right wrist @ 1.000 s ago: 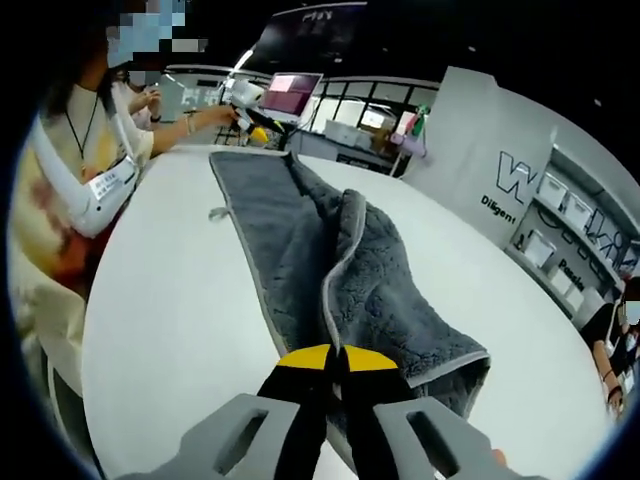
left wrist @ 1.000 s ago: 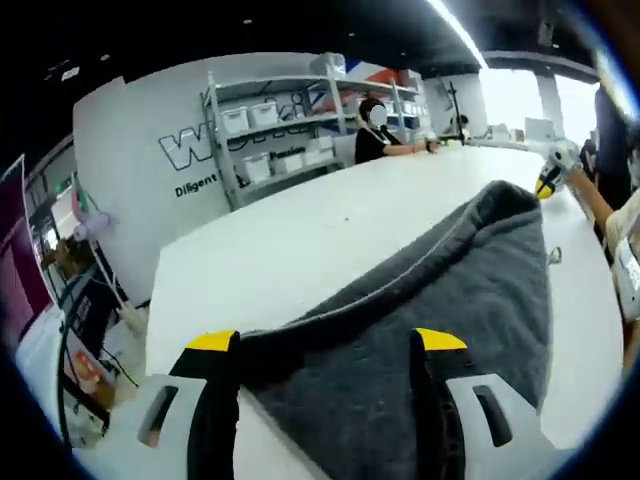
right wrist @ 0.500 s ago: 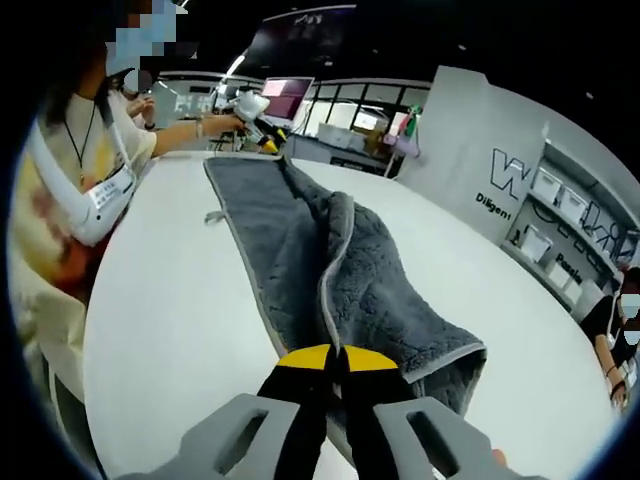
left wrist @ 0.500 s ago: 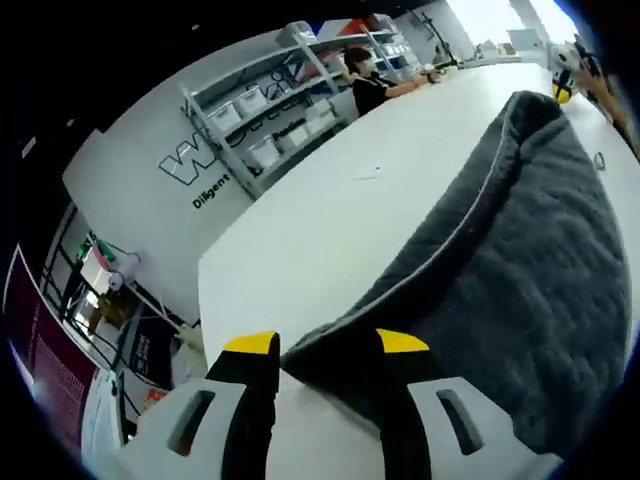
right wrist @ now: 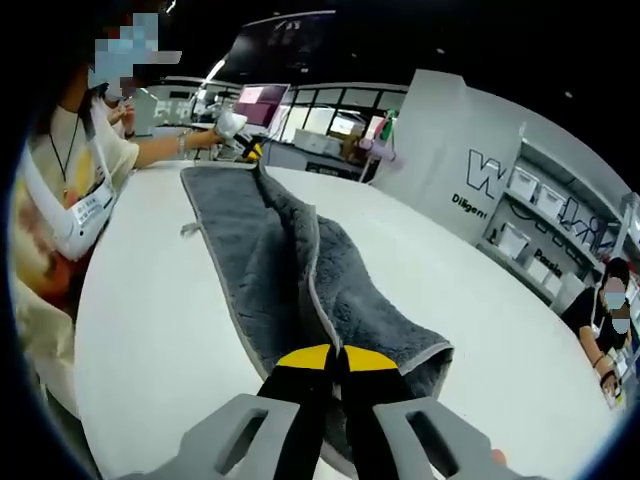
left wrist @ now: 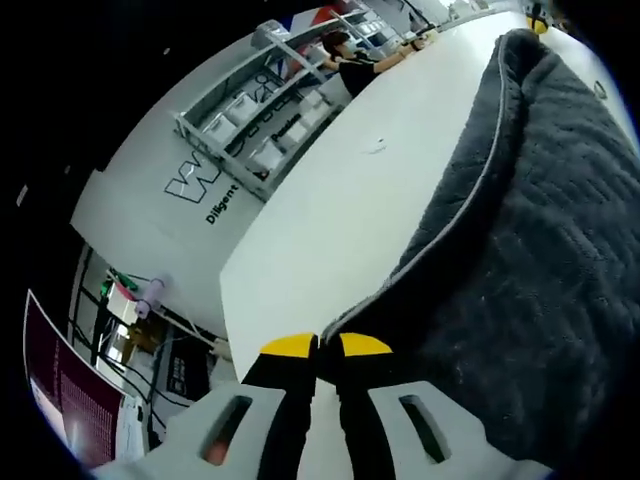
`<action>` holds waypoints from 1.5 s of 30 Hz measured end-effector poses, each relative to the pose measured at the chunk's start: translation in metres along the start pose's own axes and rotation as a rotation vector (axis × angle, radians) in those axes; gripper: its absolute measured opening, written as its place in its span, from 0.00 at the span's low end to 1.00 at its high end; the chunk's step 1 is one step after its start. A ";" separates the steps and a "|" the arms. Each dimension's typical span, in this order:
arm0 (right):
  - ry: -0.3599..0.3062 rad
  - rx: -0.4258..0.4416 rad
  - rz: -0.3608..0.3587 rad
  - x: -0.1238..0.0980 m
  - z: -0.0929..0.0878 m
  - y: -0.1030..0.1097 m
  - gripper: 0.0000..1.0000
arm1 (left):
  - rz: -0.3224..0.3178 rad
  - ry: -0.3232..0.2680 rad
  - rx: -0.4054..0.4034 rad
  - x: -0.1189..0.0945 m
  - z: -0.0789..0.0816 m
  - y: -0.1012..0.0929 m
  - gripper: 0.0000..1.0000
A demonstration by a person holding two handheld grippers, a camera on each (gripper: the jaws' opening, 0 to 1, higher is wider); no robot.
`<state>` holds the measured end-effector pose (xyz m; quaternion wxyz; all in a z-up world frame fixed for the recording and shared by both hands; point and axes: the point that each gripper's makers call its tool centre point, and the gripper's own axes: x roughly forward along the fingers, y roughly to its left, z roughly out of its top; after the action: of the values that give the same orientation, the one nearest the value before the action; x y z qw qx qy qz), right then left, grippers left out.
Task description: Fold the towel on the table until its edges align and the towel forms a compact rectangular stack.
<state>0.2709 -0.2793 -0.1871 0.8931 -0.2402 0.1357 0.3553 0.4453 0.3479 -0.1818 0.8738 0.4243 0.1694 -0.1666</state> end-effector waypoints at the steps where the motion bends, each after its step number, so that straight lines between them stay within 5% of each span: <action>1: -0.001 -0.006 -0.032 -0.002 0.002 -0.008 0.00 | 0.001 -0.008 -0.013 -0.001 0.000 0.001 0.03; 10: -0.063 -0.041 -0.299 -0.009 0.037 -0.071 0.00 | 0.045 -0.082 -0.144 -0.007 0.008 0.014 0.02; 20: 0.045 -0.220 -0.508 0.019 0.063 -0.134 0.00 | 0.055 -0.156 -0.301 -0.010 0.019 0.029 0.03; 30: 0.129 -0.295 -0.573 0.061 0.069 -0.184 0.00 | 0.074 -0.176 -0.389 0.000 0.026 0.039 0.03; 45: 0.243 -0.326 -0.600 0.124 0.038 -0.221 0.00 | 0.071 -0.129 -0.424 0.039 0.024 0.035 0.03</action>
<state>0.5165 -0.3287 -0.1323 0.8850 -0.4491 0.1060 0.0630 0.4993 0.3432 -0.1609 0.9578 0.2252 0.1294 -0.1231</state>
